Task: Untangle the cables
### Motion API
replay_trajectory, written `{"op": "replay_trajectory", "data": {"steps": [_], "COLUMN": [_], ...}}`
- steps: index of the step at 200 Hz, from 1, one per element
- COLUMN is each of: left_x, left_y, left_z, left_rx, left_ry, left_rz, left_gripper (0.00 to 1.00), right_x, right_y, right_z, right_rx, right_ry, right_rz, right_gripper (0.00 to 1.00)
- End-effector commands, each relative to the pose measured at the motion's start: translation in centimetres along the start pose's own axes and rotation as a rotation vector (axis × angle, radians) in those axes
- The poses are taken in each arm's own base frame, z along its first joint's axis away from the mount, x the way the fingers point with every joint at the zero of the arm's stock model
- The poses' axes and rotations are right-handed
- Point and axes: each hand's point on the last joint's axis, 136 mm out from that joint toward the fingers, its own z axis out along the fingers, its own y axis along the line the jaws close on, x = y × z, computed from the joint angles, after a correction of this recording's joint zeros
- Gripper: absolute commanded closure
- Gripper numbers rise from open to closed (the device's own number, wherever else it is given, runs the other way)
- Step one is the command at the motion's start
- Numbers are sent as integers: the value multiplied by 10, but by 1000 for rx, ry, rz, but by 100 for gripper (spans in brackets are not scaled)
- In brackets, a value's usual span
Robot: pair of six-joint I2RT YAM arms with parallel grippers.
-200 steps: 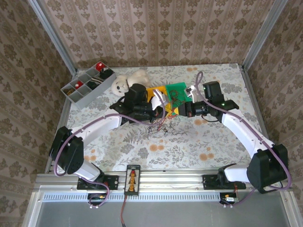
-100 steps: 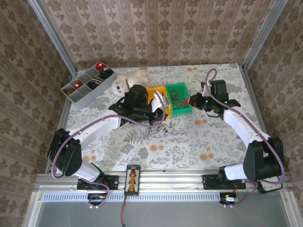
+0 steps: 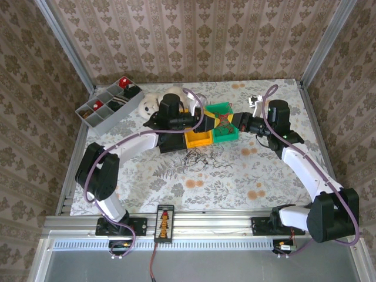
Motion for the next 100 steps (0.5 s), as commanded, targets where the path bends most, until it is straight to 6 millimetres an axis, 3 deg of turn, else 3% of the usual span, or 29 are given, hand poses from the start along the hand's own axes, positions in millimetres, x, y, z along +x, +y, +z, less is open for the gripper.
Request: {"op": "replay_trajectory", "data": {"steps": [1, 46, 78, 100], "left_x": [-25, -8, 1, 2], "left_y": [-24, -32, -42, -37], "left_z": [-9, -18, -4, 5], "left_rx": [60, 32, 86, 93], "left_ry": [-51, 25, 106, 127], "left_rz": [17, 36, 43, 32], "left_gripper": [47, 41, 41, 37], "right_x": [-10, -18, -26, -26], "right_y": [19, 13, 19, 26], "right_z": [-4, -2, 2, 4], "right_rx": [-46, -11, -27, -44], "right_ry": [-25, -50, -61, -54], "right_rz": [-74, -100, -120, -139], "right_gripper": [100, 100, 100, 100]}}
